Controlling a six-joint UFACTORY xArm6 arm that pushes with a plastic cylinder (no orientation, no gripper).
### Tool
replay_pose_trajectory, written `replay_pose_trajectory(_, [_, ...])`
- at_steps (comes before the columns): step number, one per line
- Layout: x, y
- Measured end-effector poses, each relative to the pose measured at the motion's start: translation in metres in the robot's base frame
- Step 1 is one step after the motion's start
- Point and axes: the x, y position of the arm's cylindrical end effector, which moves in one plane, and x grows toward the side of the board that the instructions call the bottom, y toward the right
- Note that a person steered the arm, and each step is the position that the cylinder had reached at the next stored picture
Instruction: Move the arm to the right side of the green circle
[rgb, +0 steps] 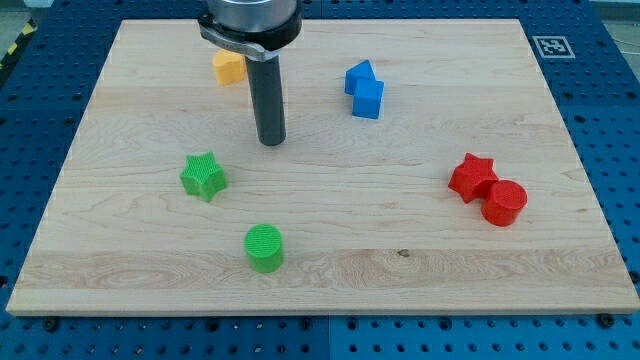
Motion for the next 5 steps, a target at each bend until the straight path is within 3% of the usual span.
replay_pose_trajectory(5, [0.061,0.019])
